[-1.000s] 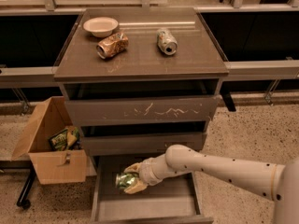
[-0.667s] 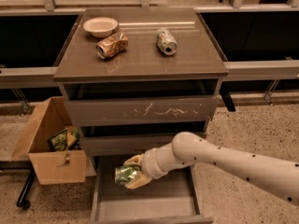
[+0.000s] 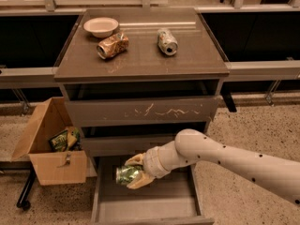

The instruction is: Pick green can from bottom drawer and place on counter

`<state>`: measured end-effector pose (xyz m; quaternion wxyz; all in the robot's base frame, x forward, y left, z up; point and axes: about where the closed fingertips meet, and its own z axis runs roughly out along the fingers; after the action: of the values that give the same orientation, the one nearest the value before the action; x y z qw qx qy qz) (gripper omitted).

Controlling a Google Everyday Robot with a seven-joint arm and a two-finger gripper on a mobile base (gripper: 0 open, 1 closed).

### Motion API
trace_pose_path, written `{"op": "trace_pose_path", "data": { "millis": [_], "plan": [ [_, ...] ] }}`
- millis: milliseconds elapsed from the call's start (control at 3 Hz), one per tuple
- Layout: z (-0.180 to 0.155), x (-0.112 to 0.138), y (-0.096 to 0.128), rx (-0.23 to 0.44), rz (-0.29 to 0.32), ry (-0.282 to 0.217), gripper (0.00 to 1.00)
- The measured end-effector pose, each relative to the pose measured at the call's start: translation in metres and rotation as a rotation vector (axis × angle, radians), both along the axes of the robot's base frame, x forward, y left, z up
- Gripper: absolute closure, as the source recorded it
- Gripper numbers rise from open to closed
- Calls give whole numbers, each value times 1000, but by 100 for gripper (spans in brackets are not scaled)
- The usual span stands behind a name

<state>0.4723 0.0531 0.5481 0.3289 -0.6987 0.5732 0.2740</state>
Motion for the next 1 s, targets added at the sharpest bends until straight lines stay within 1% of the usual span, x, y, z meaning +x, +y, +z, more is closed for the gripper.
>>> {"op": "trace_pose_path", "data": {
  "millis": [333,667,1000],
  "plan": [
    [56,24,-6,25,-37,-36,100],
    [139,54,-1,16,-67,-100,100],
    [221,92,7,9,-103,-161,100]
  ]
}}
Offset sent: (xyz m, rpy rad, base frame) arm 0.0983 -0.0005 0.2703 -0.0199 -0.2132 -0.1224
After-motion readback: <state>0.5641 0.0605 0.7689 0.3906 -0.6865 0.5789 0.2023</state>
